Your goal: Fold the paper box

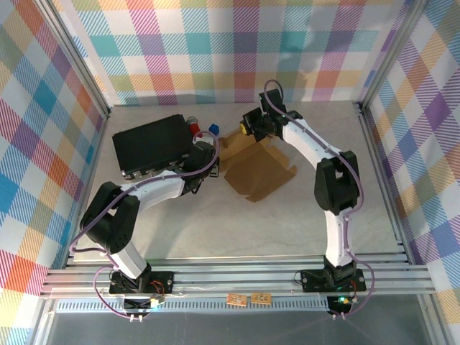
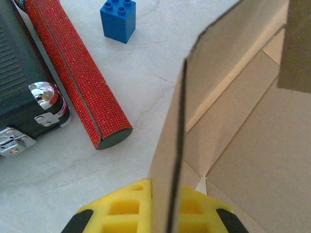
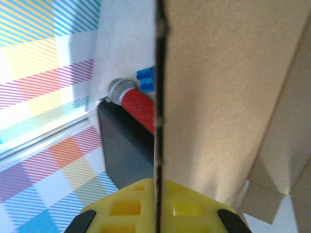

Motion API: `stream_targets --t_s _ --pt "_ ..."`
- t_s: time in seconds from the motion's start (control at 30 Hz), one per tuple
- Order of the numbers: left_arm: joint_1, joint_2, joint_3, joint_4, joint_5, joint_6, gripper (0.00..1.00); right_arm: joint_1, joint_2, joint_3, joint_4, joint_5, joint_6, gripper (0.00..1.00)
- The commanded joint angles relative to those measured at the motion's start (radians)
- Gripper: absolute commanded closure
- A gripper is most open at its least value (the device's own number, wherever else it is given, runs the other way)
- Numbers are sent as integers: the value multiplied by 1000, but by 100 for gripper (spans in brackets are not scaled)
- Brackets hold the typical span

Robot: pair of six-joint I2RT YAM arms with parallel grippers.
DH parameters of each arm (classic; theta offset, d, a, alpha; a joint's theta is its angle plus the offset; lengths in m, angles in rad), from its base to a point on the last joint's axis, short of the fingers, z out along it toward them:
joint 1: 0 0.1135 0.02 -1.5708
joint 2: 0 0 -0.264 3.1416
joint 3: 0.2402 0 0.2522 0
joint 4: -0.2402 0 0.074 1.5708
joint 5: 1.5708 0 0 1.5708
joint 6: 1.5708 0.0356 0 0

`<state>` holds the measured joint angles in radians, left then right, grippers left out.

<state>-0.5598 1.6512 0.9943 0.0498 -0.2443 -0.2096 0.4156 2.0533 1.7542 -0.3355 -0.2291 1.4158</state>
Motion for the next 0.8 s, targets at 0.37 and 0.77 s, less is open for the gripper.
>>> stream_targets --t_s 0.37,0.77 --pt "111 -130 73 -82 276 -186 51 39 -147 -446 600 154 169 100" --pt "234 -142 180 -319 437 -741 35 50 -134 -610 906 206 166 100"
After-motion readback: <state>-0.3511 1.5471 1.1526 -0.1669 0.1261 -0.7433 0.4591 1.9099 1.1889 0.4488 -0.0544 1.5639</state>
